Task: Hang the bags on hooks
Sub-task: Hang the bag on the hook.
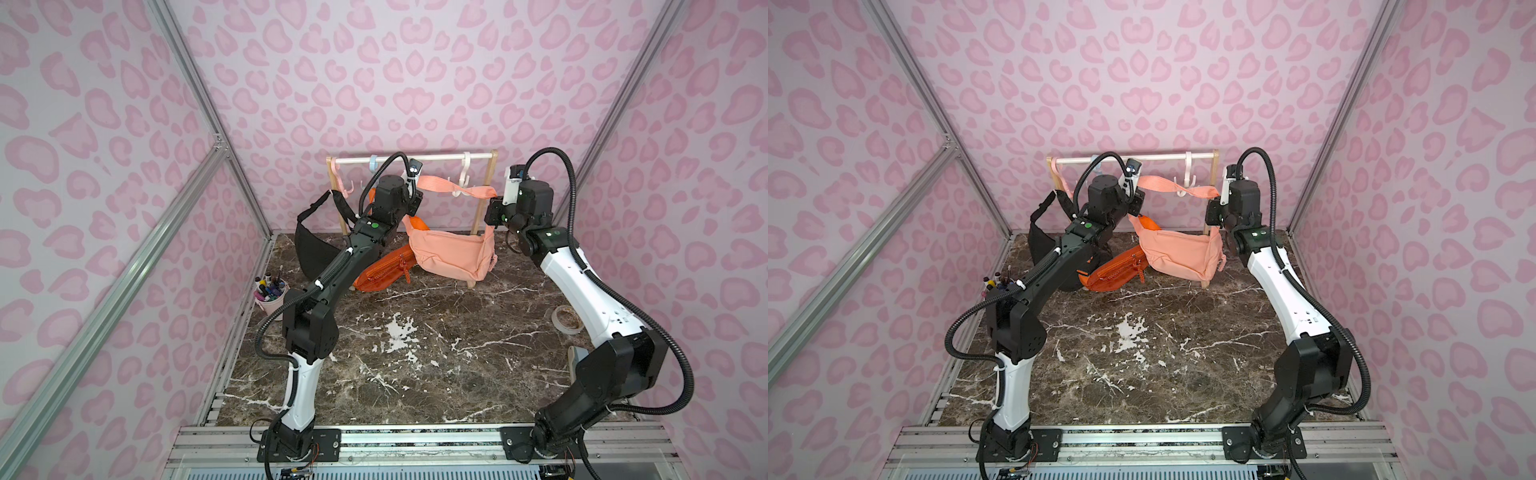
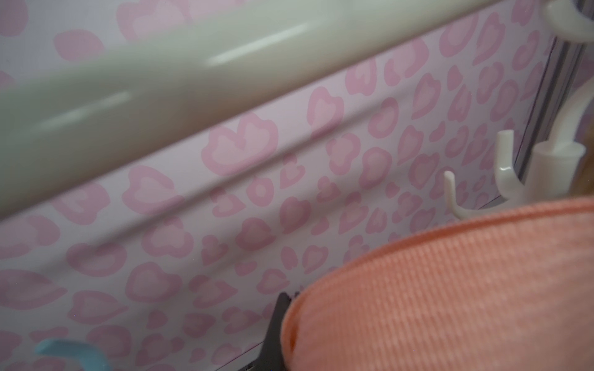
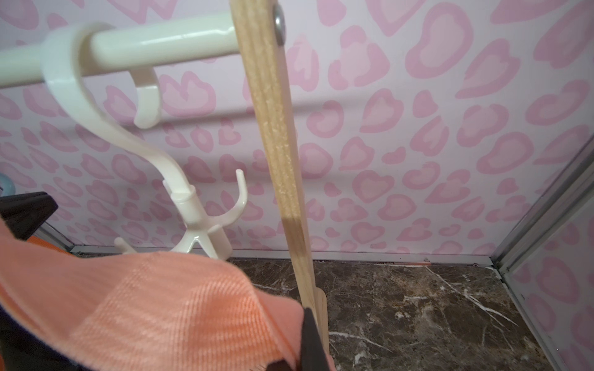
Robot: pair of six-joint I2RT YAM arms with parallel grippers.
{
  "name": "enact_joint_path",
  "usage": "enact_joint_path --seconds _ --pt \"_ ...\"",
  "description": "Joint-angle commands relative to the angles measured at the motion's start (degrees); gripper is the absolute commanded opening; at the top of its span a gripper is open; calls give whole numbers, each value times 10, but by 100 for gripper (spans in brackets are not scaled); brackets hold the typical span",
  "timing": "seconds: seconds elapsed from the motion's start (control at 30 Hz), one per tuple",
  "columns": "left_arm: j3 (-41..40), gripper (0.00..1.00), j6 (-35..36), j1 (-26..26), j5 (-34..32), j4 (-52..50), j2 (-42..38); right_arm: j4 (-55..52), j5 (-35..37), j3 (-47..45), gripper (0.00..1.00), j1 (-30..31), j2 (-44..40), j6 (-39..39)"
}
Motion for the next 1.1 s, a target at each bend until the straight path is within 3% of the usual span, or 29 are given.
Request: enact_joint_path --seconds 0.0,0.8,1.07 --pt "16 3 -17 7 -26 18 8 -2 17 13 0 -6 15 3" --pt "51 3 -42 15 -11 31 37 -33 10 109 0 -18 91 9" --pt "51 3 -48 15 -9 8 53 -35 3 94 0 -17 104 17"
